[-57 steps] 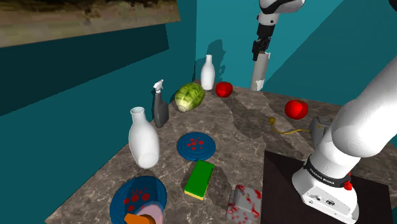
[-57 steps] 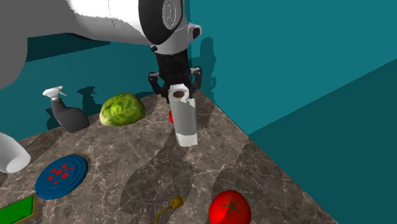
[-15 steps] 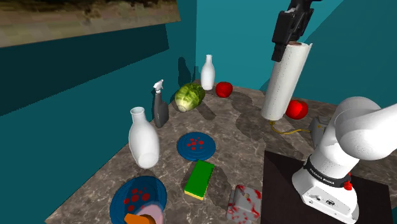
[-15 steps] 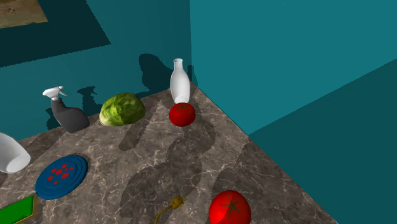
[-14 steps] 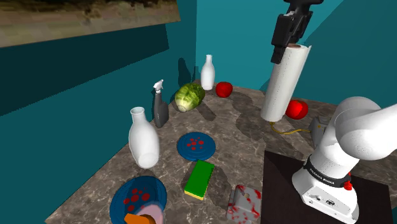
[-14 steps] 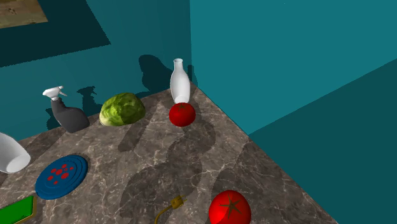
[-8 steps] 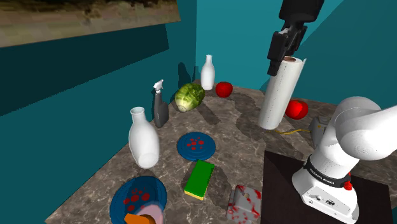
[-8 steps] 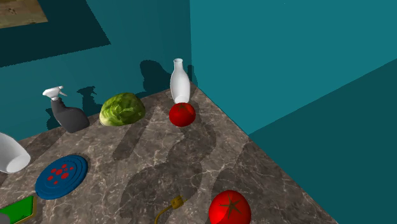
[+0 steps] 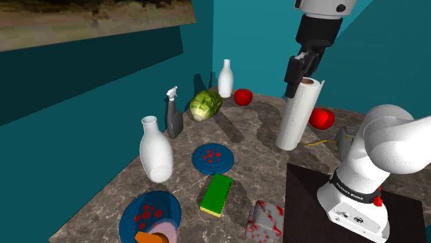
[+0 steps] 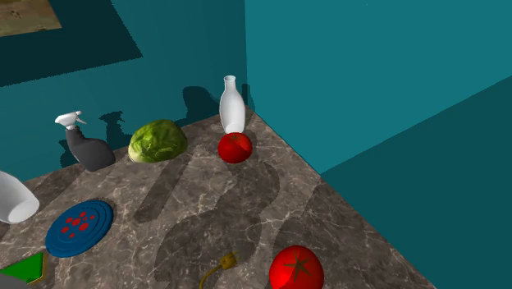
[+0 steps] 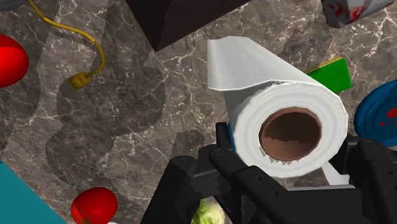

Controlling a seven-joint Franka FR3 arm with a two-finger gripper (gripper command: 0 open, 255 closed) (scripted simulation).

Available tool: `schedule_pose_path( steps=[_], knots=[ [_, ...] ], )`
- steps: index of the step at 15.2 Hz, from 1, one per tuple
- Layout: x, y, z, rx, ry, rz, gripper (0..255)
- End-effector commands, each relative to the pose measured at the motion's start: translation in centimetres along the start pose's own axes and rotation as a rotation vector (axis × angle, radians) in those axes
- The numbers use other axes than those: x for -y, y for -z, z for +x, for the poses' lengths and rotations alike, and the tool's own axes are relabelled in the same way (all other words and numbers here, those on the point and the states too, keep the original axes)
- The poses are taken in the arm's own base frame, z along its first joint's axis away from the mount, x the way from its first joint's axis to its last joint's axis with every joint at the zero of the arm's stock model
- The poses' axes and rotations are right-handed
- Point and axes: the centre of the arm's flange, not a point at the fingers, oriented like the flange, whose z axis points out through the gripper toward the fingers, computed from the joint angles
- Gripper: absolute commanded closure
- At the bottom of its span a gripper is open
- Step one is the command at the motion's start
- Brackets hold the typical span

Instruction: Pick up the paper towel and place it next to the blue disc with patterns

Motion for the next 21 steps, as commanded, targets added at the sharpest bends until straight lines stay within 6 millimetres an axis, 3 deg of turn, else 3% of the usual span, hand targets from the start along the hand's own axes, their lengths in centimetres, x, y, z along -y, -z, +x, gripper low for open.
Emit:
schedule_pose_path(
  steps=[1, 21],
  knots=[
    [0.0, -1.2, -0.3, 0.000, 0.000, 0.000, 255],
    [0.6, -11.7, -0.8, 0.000, 0.000, 0.000, 255]
  ],
)
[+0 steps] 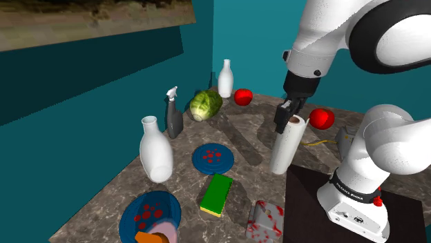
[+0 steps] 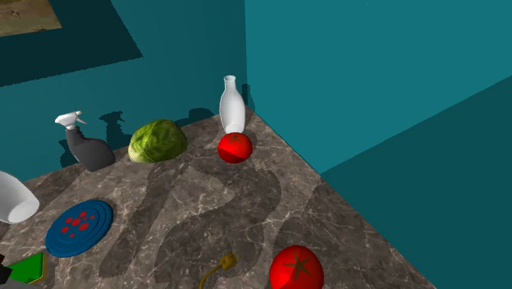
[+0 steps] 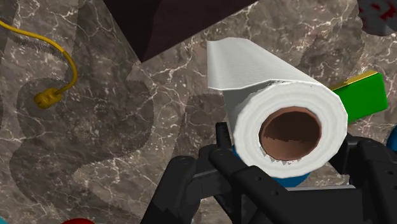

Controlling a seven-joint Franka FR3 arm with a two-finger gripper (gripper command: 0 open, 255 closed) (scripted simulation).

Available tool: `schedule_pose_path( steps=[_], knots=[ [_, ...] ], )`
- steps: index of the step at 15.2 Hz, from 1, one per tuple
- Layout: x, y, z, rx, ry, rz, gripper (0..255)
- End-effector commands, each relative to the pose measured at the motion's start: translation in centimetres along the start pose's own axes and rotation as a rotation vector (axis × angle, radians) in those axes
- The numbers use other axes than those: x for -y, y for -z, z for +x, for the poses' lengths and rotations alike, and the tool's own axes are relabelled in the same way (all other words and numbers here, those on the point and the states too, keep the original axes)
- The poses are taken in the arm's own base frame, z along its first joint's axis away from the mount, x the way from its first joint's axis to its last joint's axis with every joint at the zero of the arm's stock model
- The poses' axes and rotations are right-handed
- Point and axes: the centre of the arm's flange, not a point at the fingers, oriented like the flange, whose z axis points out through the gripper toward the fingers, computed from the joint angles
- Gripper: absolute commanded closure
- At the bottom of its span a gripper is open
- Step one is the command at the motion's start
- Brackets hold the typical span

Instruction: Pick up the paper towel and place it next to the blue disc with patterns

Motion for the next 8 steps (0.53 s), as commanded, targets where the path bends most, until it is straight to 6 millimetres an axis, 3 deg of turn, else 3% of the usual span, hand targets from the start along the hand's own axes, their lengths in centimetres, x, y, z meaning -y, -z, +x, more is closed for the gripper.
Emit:
schedule_pose_path(
  steps=[1, 8],
  knots=[
    [0.0, -1.1, -0.1, 0.000, 0.000, 0.000, 255],
    [0.2, -4.8, -0.3, 0.000, 0.000, 0.000, 255]
  ],
)
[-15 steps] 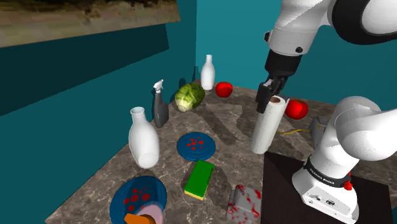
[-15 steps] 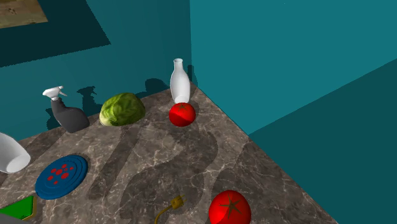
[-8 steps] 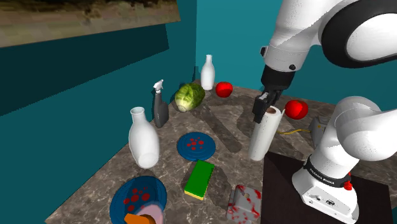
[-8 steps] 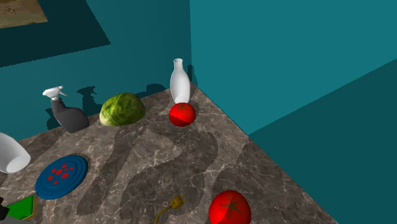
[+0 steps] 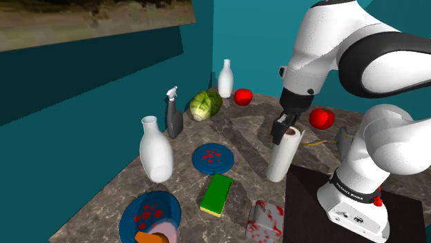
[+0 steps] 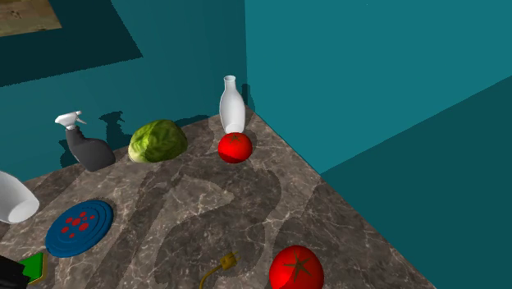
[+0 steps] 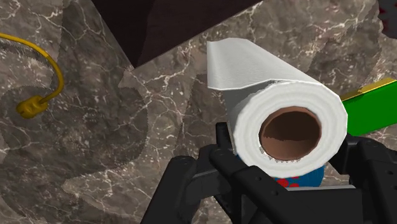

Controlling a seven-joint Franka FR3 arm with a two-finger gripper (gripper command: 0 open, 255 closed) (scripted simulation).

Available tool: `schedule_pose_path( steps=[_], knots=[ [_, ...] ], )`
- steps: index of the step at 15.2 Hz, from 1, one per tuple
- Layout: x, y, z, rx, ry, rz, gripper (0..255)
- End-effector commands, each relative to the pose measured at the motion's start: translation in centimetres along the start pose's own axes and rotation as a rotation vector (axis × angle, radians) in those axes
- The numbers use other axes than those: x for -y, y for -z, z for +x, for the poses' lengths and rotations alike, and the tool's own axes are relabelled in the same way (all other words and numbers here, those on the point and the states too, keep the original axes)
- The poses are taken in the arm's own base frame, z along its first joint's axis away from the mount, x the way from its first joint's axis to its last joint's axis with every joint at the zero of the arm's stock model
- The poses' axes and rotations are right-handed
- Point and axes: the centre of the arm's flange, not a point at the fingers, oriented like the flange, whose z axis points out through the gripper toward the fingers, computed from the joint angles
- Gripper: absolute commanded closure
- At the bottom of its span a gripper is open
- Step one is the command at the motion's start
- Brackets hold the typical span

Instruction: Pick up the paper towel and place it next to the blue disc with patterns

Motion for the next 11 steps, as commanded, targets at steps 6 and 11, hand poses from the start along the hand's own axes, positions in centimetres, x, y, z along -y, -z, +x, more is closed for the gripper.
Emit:
schedule_pose_path(
  steps=[6, 11],
  knots=[
    [0.1, -2.6, -0.1, -0.001, 0.000, 0.000, 255],
    [0.1, -2.6, -0.1, -0.001, 0.000, 0.000, 255]
  ],
)
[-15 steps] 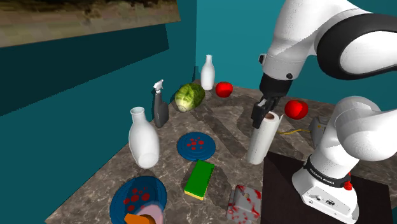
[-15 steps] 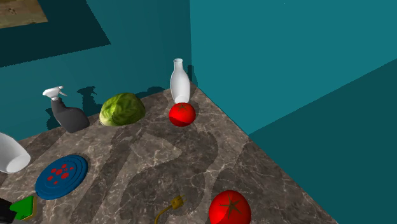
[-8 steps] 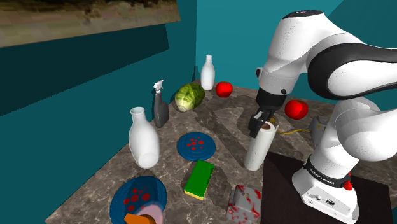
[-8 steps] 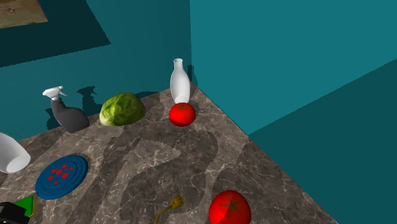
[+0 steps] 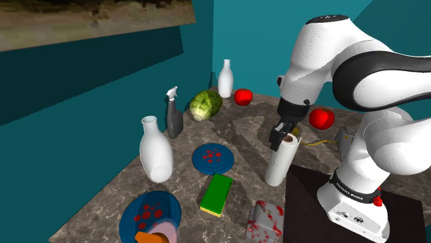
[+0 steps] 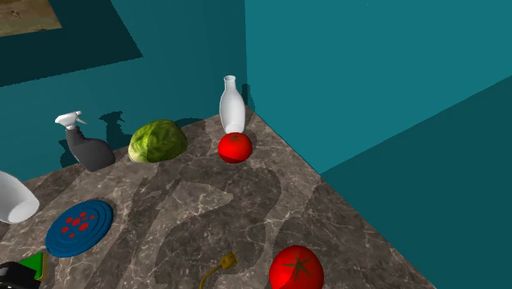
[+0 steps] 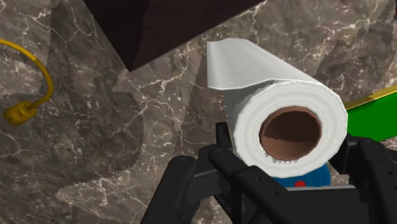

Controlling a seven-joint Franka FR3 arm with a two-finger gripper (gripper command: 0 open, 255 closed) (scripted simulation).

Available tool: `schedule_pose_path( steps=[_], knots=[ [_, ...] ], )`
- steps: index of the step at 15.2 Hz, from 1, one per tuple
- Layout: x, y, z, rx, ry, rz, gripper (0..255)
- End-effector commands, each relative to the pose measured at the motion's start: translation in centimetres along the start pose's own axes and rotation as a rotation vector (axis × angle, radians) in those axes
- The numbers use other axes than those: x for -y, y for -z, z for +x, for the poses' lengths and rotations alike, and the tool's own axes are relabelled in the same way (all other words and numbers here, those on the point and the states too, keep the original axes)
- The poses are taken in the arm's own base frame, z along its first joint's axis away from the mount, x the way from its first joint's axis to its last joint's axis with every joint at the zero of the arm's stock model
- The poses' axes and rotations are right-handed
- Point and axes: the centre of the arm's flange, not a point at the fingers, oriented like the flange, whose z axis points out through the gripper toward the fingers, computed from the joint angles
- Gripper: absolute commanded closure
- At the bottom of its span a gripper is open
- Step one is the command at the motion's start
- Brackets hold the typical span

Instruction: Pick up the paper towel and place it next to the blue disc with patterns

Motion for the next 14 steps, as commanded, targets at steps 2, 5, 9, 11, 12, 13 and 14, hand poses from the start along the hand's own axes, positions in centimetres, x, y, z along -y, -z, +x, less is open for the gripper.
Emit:
schedule_pose_path(
  steps=[2, 5, 9, 11, 12, 13, 14],
  knots=[
    [0.0, 0.0, 0.0, 0.000, 0.000, 0.000, 0],
    [0.0, 0.0, 0.0, 0.000, 0.000, 0.000, 0],
    [0.0, 4.0, 0.0, 0.000, 0.000, 0.000, 0],
    [0.0, 5.0, 0.0, 0.000, 0.000, 0.000, 0],
    [0.0, 5.0, 0.0, 0.000, 0.000, 0.000, 0],
    [0.0, 5.0, 0.0, 0.000, 0.000, 0.000, 0],
    [0.0, 5.0, 0.0, 0.000, 0.000, 0.000, 0]
  ],
)
